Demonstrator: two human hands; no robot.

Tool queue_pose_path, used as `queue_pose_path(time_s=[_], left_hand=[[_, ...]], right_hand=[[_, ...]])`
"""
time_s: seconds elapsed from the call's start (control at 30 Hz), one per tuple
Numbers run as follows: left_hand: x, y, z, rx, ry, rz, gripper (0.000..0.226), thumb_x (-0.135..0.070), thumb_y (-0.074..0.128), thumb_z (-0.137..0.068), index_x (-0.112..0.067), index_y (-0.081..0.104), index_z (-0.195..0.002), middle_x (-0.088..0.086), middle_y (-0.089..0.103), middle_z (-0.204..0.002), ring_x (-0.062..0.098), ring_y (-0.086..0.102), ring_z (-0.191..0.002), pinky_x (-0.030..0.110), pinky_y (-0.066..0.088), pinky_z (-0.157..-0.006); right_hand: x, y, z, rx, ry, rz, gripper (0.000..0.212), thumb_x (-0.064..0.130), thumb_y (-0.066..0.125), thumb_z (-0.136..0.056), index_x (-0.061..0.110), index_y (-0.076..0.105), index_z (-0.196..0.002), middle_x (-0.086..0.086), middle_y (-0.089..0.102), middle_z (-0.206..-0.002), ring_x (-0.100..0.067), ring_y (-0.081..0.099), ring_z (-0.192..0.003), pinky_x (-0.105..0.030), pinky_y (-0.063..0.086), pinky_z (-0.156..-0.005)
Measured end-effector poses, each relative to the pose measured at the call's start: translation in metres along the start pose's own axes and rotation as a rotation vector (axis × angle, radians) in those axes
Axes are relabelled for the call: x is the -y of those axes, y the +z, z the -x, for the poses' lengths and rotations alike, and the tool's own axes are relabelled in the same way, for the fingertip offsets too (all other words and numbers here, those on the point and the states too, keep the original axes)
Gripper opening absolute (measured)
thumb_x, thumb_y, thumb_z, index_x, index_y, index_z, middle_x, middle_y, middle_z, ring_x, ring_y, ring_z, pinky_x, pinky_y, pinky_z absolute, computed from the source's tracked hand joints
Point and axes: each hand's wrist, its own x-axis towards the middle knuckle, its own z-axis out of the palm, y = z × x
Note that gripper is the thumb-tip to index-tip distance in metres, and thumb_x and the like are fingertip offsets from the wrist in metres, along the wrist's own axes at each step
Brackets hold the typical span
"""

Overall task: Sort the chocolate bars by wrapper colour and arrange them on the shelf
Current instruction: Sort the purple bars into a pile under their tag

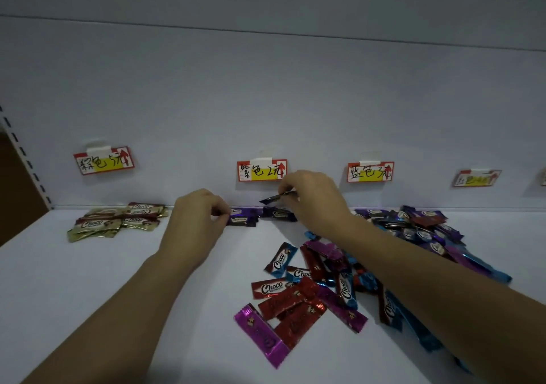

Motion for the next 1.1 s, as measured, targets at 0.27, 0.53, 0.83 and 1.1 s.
queue_pose_path(time_s=[0.27, 0.53, 0.83, 1.1], left_hand=[[0.001, 0.002, 0.000, 0.033, 0.043, -0.074, 0.009, -0.014, 0.077, -0.085, -0.021, 0.080, -0.090, -0.004, 0.072, -0.096, 0.018, 0.061, -0.087, 0.035, 0.050, -0.075], [-0.040, 0.006, 0.016, 0.102, 0.162, -0.139, 0.022, -0.027, 0.066, -0.095, -0.028, 0.072, -0.116, -0.011, 0.065, -0.114, 0.010, 0.050, -0.103, 0.033, 0.048, -0.090], [-0.117, 0.037, -0.002, 0.385, 0.341, -0.130, 0.036, -0.031, 0.056, -0.100, -0.031, 0.058, -0.135, -0.011, 0.057, -0.136, 0.012, 0.049, -0.124, 0.043, 0.044, -0.106], [-0.190, 0.118, -0.042, 0.480, 0.402, -0.203, 0.036, -0.014, 0.051, -0.100, -0.025, 0.060, -0.133, 0.003, 0.065, -0.132, 0.025, 0.059, -0.117, 0.044, 0.052, -0.095]], right_hand=[[-0.003, -0.006, 0.012, 0.121, 0.005, 0.017, 0.023, 0.021, 0.068, -0.094, 0.023, 0.072, -0.117, 0.001, 0.068, -0.117, -0.019, 0.063, -0.102, -0.038, 0.054, -0.089], [-0.053, -0.085, 0.052, 0.139, 0.083, 0.111, 0.023, 0.021, 0.067, -0.095, 0.023, 0.070, -0.117, 0.006, 0.069, -0.118, -0.012, 0.061, -0.108, -0.032, 0.049, -0.095], [-0.157, -0.111, 0.094, 0.125, 0.398, 0.091, 0.035, 0.003, 0.048, -0.100, 0.015, 0.066, -0.128, -0.002, 0.068, -0.126, -0.021, 0.061, -0.117, -0.028, 0.042, -0.097], [-0.179, -0.097, 0.097, 0.277, 0.501, 0.102, 0.029, 0.024, 0.046, -0.104, 0.012, 0.065, -0.124, -0.010, 0.066, -0.127, -0.030, 0.059, -0.113, -0.040, 0.049, -0.099]])
